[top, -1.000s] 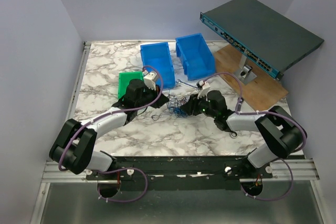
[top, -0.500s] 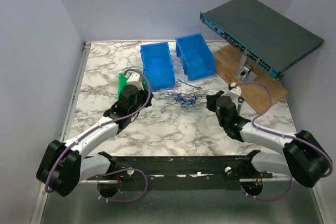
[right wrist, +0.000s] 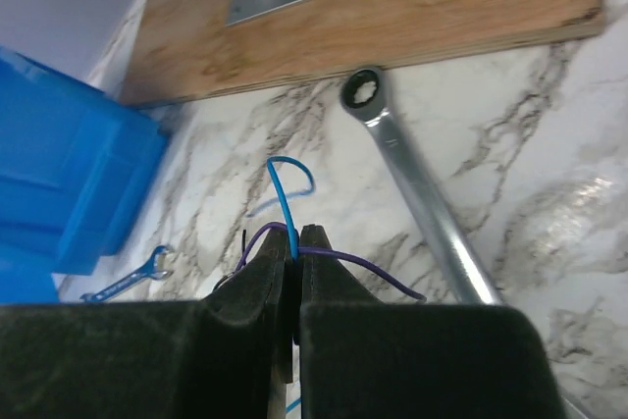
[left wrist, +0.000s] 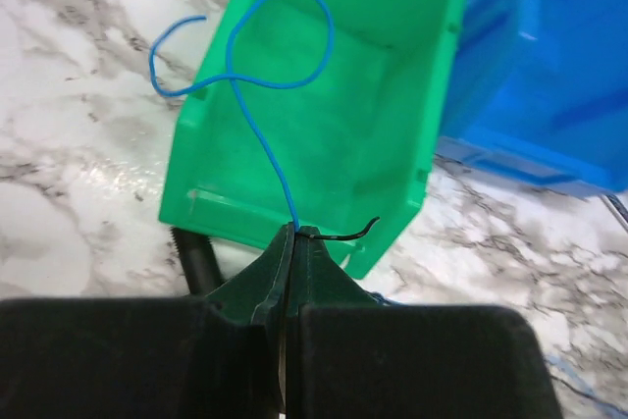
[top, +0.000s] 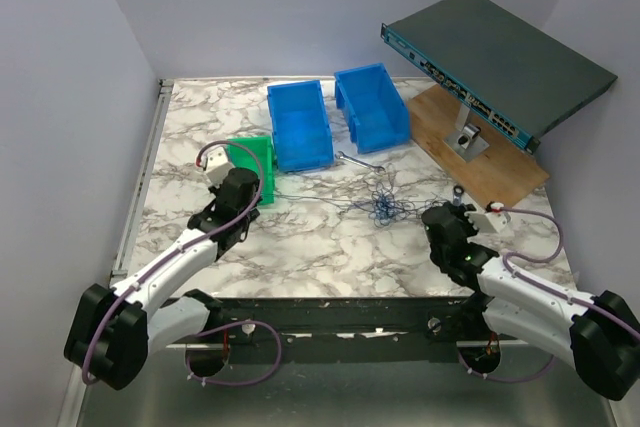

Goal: Untangle the cables
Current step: Untie the cable.

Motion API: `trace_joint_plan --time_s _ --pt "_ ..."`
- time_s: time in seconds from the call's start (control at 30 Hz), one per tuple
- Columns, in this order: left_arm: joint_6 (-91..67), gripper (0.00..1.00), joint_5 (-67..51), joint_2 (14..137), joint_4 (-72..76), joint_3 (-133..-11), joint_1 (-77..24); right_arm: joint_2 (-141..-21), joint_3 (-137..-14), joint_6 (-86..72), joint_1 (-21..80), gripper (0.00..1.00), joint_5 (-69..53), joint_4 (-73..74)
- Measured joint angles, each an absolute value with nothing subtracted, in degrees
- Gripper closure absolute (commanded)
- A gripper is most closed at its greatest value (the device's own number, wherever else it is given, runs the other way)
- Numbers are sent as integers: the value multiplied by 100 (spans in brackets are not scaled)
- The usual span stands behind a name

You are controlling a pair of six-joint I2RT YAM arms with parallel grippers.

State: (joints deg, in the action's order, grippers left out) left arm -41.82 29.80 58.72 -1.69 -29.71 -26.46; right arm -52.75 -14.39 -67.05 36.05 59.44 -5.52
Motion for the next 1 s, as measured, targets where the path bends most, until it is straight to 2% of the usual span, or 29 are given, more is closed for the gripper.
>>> trace_joint_plan --time_s 0.07,0.13,0.17,0.2,0.23,0.3,0.47,0.6,0.73,0.77,0.8,0.9,1.0 --pt "-4390 100 3277 6051 -589 -3179 -2648 -5293 -1446 -7032 3605 99 6106 -137" --pt "-4327 99 3321 6108 -617 -3236 -2644 -5343 -1461 -6681 3599 99 6069 -272" --pt "-4202 91 3229 6108 -585 -3236 -2635 -5384 -1463 -6368 3597 99 5986 -486" --pt "-4007 76 3017 6101 -434 -3212 -2630 -5430 -1463 -6053 3588 99 5826 -738" --pt "-3841 55 2749 6084 -156 -3138 -2630 -5485 -1461 -5671 3588 99 5612 -1050" --pt "-3500 34 2053 6003 482 -2877 -2626 -5599 -1437 -5013 3588 99 5048 -1715" --pt "-2871 19 274 6182 1509 -2609 -2722 -5835 -1352 -3824 3577 99 3518 -2956" --pt "-2580 19 -740 6735 1905 -2882 -2923 -6023 -1352 -3463 3577 99 2974 -3382" --pt "-2300 21 -1026 7334 1761 -3457 -3411 -6073 -1352 -3321 3577 99 2733 -3494" --pt "-2206 23 -1059 7546 1673 -3717 -3605 -6073 -1352 -3301 3577 99 2709 -3511" --pt "-2130 31 -1105 7723 1623 -3933 -3730 -6073 -1352 -3293 3577 99 2692 -3527" --pt "-1865 40 -1321 8311 1356 -4628 -4016 -6080 -1352 -3288 3577 99 2665 -3568" --pt "-1647 43 -1378 8956 808 -5365 -4176 -6099 -1352 -3288 3577 99 2639 -3599"
